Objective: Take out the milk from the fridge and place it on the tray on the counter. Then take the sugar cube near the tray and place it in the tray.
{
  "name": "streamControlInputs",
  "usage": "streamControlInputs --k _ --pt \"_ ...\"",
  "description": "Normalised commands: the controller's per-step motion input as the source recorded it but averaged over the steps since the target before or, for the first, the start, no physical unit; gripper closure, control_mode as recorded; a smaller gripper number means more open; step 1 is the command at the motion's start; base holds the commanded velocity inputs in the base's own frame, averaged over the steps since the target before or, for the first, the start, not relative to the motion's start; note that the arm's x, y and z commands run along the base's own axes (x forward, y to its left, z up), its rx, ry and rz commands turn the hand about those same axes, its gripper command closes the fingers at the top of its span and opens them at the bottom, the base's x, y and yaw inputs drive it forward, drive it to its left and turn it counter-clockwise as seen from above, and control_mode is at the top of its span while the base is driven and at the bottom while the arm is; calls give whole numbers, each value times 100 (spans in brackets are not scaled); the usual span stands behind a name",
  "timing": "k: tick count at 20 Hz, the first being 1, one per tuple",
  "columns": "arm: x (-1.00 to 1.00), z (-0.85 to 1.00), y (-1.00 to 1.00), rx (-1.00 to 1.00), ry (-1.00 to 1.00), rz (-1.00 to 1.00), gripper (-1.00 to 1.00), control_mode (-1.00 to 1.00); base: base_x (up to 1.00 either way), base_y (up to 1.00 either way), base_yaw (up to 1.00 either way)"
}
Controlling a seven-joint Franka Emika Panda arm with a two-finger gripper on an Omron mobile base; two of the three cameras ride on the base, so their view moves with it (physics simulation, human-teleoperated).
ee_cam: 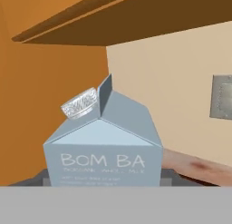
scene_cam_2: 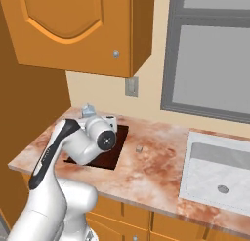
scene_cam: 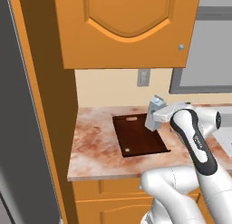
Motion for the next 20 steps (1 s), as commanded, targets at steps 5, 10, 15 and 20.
streamControlInputs --k 5,10,15,20 --pt "27 -7 33 -1 5 0 100 -100 0 0 0" --pt "2 -15 23 0 4 0 100 -100 0 0 0" --pt "10 -31 16 -5 0 0 100 -100 0 0 0" --pt "23 -26 3 -1 0 0 100 -100 0 0 0"
